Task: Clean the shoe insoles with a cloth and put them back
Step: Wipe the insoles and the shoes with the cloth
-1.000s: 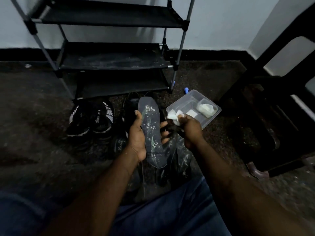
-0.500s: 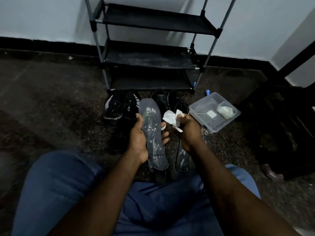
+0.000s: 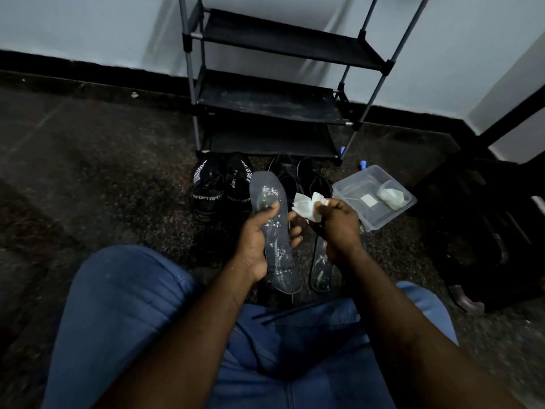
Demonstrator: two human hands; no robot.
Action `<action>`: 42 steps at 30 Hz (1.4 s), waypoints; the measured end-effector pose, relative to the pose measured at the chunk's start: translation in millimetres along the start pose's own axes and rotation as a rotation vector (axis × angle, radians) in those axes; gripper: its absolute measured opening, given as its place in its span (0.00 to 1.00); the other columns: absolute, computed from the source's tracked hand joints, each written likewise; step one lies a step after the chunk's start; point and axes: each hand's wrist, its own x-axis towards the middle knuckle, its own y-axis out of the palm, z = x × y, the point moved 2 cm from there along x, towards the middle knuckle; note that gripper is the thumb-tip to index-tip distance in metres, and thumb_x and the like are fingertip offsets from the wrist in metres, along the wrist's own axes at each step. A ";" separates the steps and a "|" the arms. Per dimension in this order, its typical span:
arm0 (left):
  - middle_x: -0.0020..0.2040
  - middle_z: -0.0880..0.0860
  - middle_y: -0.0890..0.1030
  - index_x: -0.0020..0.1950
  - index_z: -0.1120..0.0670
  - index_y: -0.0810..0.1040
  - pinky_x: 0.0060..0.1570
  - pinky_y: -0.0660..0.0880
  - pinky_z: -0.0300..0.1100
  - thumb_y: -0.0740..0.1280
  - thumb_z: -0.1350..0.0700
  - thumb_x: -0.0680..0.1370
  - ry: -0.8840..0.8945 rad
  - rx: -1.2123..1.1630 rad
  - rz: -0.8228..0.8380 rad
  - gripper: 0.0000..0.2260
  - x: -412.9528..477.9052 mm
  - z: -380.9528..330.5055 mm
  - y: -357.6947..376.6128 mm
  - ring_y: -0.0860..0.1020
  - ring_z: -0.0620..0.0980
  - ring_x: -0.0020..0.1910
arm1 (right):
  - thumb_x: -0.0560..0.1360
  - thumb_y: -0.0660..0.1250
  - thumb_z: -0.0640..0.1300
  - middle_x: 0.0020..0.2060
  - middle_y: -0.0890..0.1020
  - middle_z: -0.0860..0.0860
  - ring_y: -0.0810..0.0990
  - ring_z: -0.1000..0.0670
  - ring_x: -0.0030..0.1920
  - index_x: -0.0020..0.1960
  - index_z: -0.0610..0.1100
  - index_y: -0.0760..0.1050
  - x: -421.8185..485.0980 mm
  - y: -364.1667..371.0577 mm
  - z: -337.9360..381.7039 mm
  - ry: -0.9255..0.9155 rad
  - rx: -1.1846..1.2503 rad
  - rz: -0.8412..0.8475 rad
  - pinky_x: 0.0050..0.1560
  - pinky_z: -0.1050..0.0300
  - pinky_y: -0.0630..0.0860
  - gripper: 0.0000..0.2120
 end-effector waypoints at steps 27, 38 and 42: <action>0.41 0.57 0.83 0.53 0.61 0.81 0.42 0.80 0.45 0.66 0.56 0.80 -0.015 0.014 0.009 0.10 4.1 11.6 -3.8 0.82 0.56 0.43 | 0.79 0.67 0.37 0.41 0.82 0.44 0.79 0.50 0.41 0.54 0.35 0.78 -2.3 -12.8 -29.4 0.392 0.477 0.042 0.52 0.58 0.78 0.06; 0.43 0.57 0.81 0.59 0.63 0.79 0.41 0.80 0.45 0.68 0.55 0.76 -0.001 0.018 -0.034 0.16 11.0 10.5 -10.7 0.82 0.55 0.41 | 0.82 0.64 0.39 0.44 0.83 0.47 0.80 0.49 0.45 0.53 0.42 0.78 4.9 -16.0 -13.8 0.340 0.500 0.063 0.52 0.54 0.79 0.04; 0.47 0.59 0.83 0.61 0.64 0.80 0.42 0.80 0.46 0.67 0.48 0.77 0.030 -0.020 -0.008 0.22 11.4 2.9 -16.4 0.81 0.55 0.41 | 0.83 0.62 0.40 0.50 0.85 0.46 0.83 0.46 0.47 0.60 0.43 0.78 14.8 -26.6 -10.3 0.177 0.238 0.095 0.49 0.50 0.80 0.09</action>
